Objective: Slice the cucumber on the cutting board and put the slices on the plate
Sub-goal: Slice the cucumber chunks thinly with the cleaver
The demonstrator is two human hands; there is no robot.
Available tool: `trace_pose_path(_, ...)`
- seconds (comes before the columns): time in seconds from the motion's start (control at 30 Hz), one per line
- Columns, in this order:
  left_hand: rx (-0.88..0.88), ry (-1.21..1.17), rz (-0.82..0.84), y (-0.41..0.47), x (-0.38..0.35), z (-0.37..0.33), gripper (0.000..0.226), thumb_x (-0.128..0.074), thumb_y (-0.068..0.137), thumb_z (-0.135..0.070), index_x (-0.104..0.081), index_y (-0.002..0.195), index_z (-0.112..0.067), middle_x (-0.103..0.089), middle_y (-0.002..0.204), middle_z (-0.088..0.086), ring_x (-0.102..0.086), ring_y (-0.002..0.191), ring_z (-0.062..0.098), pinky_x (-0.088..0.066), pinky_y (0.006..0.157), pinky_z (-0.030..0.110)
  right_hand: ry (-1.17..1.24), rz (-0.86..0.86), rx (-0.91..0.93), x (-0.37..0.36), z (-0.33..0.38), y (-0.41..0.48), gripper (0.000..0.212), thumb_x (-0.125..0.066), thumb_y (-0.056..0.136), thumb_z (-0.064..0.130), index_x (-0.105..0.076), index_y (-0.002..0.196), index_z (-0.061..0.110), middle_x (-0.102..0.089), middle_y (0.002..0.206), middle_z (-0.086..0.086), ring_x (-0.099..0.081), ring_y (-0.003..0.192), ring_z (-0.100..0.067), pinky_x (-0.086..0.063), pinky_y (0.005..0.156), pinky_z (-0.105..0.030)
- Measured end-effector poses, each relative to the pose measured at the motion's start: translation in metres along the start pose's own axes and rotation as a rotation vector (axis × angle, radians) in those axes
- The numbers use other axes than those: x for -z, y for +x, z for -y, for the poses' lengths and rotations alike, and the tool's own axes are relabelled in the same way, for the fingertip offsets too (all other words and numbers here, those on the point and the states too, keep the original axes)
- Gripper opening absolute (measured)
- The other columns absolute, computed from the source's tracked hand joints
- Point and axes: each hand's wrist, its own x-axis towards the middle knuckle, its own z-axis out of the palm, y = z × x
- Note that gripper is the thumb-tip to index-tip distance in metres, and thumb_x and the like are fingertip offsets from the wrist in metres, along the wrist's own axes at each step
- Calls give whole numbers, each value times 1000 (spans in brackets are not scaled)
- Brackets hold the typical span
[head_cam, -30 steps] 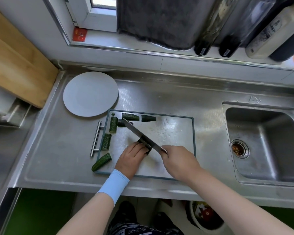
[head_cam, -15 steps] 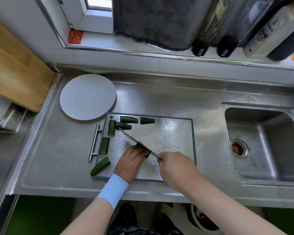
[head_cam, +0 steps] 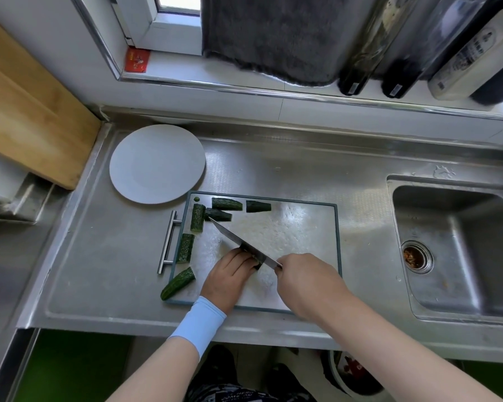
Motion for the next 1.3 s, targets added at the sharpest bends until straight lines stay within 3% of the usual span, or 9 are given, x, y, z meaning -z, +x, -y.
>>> trace_pose_path(0.7, 0, 3, -34, 4, 4, -3, 10, -71, 87, -5, -71, 96, -3, -67, 101, 10, -61, 99, 27, -51, 85, 35, -38, 101, -43, 6, 13, 12, 19, -44, 92, 9, -59, 99, 17, -53, 81, 1, -49, 65, -18, -33, 52, -27)
trace_pose_path(1.07, 13, 10, -21, 1, 2, -1, 11, -71, 87, -5, -70, 98, -5, -67, 103, 9, -61, 101, 28, -52, 83, 37, -27, 140, -53, 8, 12, 13, 15, -43, 94, 10, -54, 88, 17, -52, 78, 0, -47, 61, -17, -32, 51, -27)
trace_pose_path(1.3, 14, 12, -29, 3, 3, -3, 10, -71, 87, -7, -70, 98, -6, -67, 103, 8, -61, 101, 27, -53, 82, 36, -7, 155, -57, 4, 6, 12, 22, -44, 96, 10, -49, 76, 19, -53, 74, -2, -45, 57, -19, -31, 49, -26)
